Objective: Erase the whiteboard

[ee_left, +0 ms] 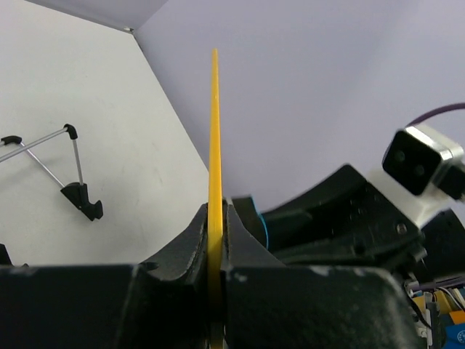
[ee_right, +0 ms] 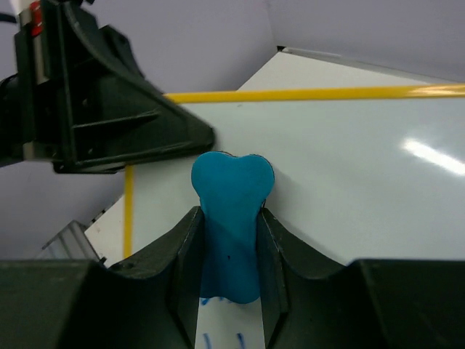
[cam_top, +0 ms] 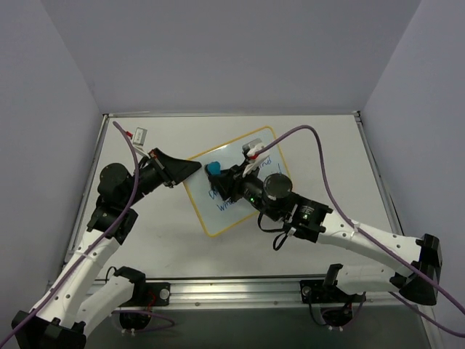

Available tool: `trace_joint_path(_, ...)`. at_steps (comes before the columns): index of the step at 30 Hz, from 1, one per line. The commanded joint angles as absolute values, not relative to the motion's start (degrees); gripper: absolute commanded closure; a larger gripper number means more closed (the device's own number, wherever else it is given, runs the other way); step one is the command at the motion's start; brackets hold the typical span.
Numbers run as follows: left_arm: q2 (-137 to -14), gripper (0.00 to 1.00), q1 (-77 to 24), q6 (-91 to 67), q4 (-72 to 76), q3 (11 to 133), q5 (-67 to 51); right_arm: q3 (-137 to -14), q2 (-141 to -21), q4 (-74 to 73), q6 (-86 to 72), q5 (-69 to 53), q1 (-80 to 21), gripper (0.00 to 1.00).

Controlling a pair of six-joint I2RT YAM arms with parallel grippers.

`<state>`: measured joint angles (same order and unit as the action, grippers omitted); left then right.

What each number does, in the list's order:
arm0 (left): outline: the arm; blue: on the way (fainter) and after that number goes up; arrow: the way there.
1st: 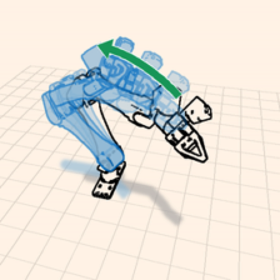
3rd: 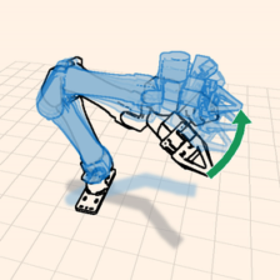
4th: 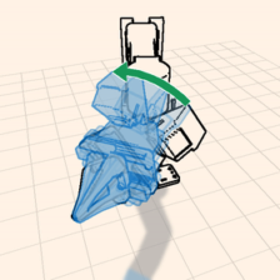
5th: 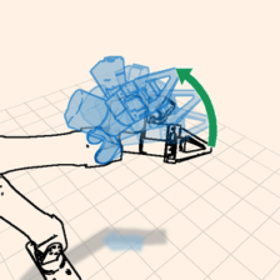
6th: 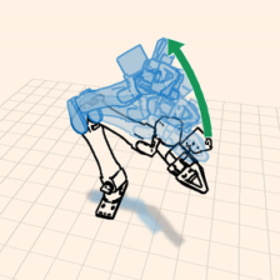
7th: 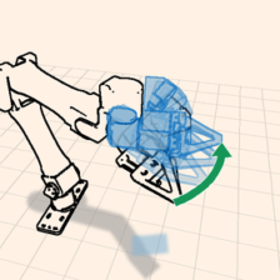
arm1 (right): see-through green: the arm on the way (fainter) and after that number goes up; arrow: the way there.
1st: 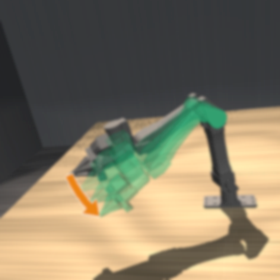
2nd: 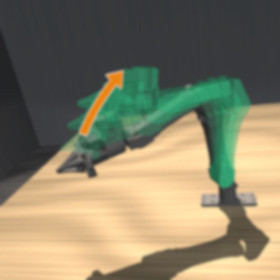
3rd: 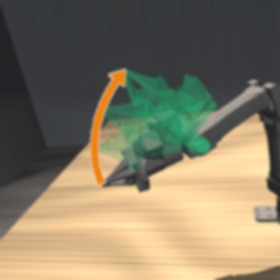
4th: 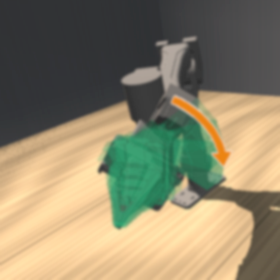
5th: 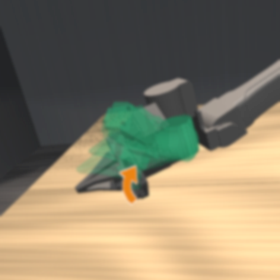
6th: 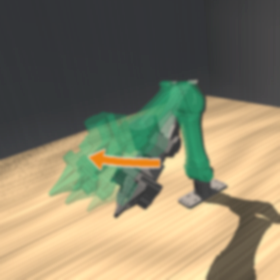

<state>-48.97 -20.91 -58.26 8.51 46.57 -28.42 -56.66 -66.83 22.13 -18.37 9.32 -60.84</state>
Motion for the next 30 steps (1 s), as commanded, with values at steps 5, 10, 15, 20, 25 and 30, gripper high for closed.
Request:
trace_joint_path(5,-46.58,0.98,-22.15,-64.08,21.63,49.39,-26.55,-57.30,-72.94,22.85,-18.19,21.26,-73.28,1.00)
trace_joint_path(10,-45.44,0.98,-22.06,-62.67,16.79,50.62,-25.49,-58.27,-73.83,18.65,-19.68,31.10,-74.00,1.00)
trace_joint_path(15,-44.39,0.98,-22.15,-61.52,14.50,51.94,-26.01,-58.62,-73.30,12.58,-19.86,37.97,-71.56,1.00)
trace_joint_path(20,-44.03,0.98,-22.15,-61.61,14.33,52.03,-26.89,-54.94,-69.97,13.71,-19.51,30.77,-62.86,1.00)
trace_joint_path(25,-43.86,0.98,-22.06,-61.61,14.41,51.94,-27.16,-55.72,-70.39,12.83,-16.97,28.83,-59.77,1.00)
trace_joint_path(30,-43.86,0.98,-22.06,-61.26,14.50,51.94,-27.25,-58.53,-72.07,14.58,-17.57,22.87,-60.55,1.00)
